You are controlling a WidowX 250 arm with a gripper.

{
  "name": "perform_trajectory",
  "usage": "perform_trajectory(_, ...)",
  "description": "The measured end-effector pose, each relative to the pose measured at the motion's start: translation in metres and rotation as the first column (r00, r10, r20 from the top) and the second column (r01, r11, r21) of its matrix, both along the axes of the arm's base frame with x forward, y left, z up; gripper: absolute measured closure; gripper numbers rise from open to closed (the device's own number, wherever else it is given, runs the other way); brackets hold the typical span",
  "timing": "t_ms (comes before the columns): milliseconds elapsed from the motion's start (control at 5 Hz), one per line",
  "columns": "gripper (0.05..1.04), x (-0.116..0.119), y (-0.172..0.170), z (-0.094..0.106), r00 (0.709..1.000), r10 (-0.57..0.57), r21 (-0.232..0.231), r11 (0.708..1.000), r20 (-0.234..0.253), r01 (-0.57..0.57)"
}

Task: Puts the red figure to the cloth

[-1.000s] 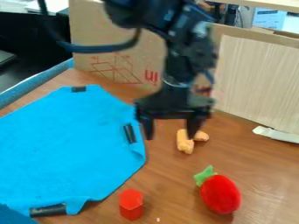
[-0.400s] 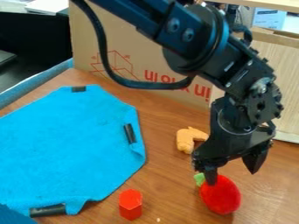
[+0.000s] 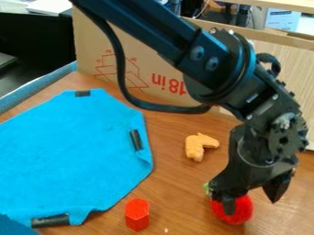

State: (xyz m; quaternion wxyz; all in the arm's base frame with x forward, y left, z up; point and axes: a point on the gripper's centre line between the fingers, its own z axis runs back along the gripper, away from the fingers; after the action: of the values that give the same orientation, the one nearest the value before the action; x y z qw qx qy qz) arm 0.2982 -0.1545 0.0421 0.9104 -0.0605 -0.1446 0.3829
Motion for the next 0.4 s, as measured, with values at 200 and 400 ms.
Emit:
perform_trajectory(200,0.083,-0.006,0.001,-0.014,0.998,-0.009,0.014,1.0,-0.062,0.01)
perform_trajectory(400,0.083,-0.002,0.008,-0.032,0.994,-0.012,0.047,0.999,-0.111,0.017)
